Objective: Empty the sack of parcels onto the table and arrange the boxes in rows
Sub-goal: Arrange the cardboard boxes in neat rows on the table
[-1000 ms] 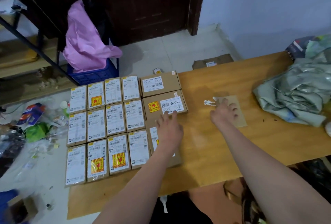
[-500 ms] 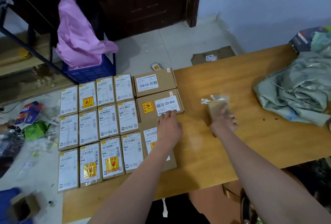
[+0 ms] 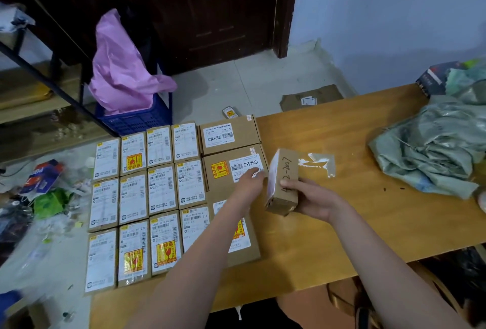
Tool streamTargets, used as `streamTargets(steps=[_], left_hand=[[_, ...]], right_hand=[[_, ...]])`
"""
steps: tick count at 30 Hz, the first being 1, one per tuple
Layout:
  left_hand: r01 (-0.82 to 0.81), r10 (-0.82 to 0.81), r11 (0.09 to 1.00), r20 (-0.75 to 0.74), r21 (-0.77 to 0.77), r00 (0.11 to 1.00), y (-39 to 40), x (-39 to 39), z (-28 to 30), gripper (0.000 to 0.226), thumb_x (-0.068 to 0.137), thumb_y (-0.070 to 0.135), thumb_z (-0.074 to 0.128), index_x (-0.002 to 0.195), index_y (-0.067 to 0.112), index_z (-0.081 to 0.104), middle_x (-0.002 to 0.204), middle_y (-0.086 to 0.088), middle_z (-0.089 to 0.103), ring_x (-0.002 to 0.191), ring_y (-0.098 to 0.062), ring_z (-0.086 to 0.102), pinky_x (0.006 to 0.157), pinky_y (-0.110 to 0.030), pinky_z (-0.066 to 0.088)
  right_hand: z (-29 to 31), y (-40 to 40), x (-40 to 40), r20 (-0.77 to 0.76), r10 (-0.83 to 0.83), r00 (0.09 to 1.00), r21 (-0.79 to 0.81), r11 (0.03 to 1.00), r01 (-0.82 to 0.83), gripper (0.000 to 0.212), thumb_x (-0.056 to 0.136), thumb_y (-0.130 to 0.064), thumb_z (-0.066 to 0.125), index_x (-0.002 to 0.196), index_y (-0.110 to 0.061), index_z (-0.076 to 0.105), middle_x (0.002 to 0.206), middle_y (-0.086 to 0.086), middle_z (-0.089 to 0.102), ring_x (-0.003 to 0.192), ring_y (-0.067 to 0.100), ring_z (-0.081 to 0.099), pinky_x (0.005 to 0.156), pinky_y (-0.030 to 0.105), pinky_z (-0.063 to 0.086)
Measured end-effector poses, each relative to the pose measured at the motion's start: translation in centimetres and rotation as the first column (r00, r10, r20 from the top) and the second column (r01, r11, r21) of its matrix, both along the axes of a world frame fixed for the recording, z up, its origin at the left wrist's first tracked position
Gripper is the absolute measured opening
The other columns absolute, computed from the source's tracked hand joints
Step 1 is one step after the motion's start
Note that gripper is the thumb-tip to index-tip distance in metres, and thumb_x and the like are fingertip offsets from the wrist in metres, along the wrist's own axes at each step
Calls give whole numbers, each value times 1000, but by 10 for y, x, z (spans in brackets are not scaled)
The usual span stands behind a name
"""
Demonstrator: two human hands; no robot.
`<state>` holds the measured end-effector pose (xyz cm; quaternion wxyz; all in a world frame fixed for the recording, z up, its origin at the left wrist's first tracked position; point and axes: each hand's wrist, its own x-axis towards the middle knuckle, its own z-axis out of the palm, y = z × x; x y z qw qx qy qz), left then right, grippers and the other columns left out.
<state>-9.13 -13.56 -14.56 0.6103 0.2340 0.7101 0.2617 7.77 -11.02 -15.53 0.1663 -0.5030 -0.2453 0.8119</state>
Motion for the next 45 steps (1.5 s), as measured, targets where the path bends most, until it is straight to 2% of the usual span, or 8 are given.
streamTargets(steps=[3,10,15,22,28,32,38,45], left_hand=[[-154,187,982,410,-112,893,-1,-2,7,45,103,46,41,126,11,60,112,-9,70,102,-25,67,88,-38,54],[-311,296,950,390,-26,872,-15,-21,-1,46,93,29,67,131,34,42,112,-3,72,96,-24,70,80,-46,59],[-315,277,942,260,118,925,-28,-23,-3,49,95,18,64,130,40,38,117,-5,69,95,-23,69,66,-37,56],[1,20,969,-86,246,996,-43,-23,-10,57,98,20,59,148,30,35,123,0,65,108,-19,63,95,-44,54],[437,-46,862,-820,256,571,-70,-46,-34,35,96,12,55,130,14,60,134,-8,56,130,-33,43,104,-47,40],[570,-297,822,-867,-18,401,-88,-53,-49,51,96,20,58,145,22,42,152,0,37,144,-29,25,118,-47,25],[577,-422,807,-805,-124,417,-94,-54,-53,66,100,23,55,155,21,19,164,3,12,151,-24,5,107,-44,44],[580,-416,806,-813,-122,407,-88,-56,-45,68,96,22,62,153,23,26,162,5,18,150,-22,12,103,-40,47]], right_hand=[[10,-12,0,-142,27,989,-33,999,-32,42,84,-17,65,124,-5,61,116,17,69,101,29,67,94,47,51],[5,-25,-7,-146,0,989,-55,998,-8,43,95,-27,57,133,-7,57,128,22,62,116,37,59,103,57,44],[7,-24,-14,87,133,987,174,974,-146,42,93,-34,64,131,-17,58,118,10,71,106,26,67,93,44,52],[-5,-29,-17,284,112,952,216,960,-177,43,90,-27,70,130,-15,57,109,2,74,99,21,71,83,39,58],[-27,-36,-8,463,97,881,174,965,-197,34,96,-23,62,126,-8,60,109,4,72,96,21,69,80,38,58],[-40,-39,-17,527,153,836,132,957,-259,31,97,-19,60,124,-5,60,112,7,69,100,25,67,85,41,56],[-54,-38,-41,586,195,787,87,950,-300,32,98,-21,59,125,-3,58,117,12,67,89,25,64,60,29,52],[-59,-30,-54,621,224,751,29,951,-308,37,97,-22,60,127,-1,51,119,12,62,94,27,61,80,39,53]])
